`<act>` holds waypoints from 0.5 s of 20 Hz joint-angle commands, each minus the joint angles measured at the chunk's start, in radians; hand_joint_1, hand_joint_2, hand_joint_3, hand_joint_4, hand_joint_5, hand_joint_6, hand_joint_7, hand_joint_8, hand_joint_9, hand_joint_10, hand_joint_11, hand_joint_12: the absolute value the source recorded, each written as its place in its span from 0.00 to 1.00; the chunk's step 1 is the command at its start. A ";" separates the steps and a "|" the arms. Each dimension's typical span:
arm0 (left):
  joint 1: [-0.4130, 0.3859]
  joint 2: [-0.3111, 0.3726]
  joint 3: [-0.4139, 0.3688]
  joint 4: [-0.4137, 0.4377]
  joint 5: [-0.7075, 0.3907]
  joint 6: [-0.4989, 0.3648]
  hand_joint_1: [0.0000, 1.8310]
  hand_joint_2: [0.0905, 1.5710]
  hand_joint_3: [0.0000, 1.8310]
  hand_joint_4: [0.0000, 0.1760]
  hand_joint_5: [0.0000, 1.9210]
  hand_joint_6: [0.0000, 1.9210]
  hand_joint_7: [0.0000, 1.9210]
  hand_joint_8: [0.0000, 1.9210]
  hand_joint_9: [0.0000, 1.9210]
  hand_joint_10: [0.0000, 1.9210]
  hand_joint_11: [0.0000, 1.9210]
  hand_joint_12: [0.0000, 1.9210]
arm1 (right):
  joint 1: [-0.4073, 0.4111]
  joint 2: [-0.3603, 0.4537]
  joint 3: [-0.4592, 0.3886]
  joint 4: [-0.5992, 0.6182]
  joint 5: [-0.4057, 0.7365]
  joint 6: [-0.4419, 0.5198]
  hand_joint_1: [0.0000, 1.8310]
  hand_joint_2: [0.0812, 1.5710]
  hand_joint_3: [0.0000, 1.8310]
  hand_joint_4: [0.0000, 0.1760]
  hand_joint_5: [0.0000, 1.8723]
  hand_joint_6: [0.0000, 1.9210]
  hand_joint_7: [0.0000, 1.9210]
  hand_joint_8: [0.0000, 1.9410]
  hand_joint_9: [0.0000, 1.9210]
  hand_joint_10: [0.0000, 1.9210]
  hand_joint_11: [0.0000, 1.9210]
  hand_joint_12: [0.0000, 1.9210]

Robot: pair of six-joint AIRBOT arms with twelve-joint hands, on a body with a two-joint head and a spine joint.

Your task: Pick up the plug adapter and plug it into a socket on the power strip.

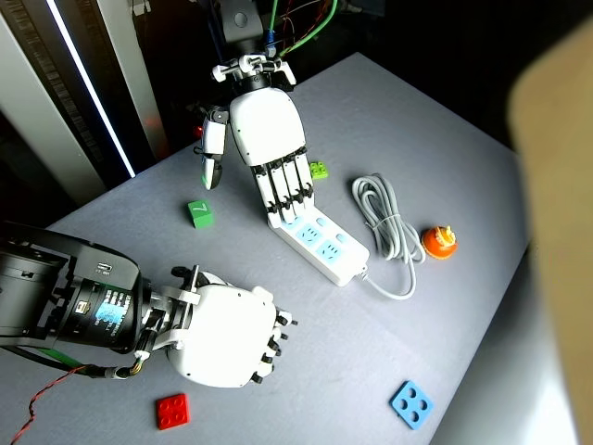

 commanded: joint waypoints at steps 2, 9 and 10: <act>-0.002 -0.001 -0.007 0.039 -0.013 0.001 0.00 0.75 0.00 0.00 0.07 0.00 0.05 0.00 0.04 0.00 0.00 0.14 | 0.038 0.022 -0.013 0.013 0.099 -0.056 0.69 0.72 0.00 0.00 0.49 0.48 0.49 0.63 0.41 0.64 0.37 0.80; 0.001 0.000 -0.008 0.039 -0.013 0.001 0.00 0.74 0.00 0.00 0.08 0.00 0.06 0.00 0.06 0.00 0.00 0.17 | 0.119 0.110 -0.089 -0.215 0.140 -0.143 0.68 0.71 0.00 0.00 0.49 0.48 0.50 0.63 0.44 0.56 0.38 0.79; 0.001 0.001 -0.009 0.039 -0.013 0.001 0.00 0.74 0.00 0.00 0.09 0.00 0.07 0.00 0.07 0.00 0.00 0.20 | 0.126 0.118 -0.091 -0.215 0.127 -0.128 0.73 0.72 0.00 0.00 0.47 0.47 0.49 0.60 0.42 0.71 0.37 0.79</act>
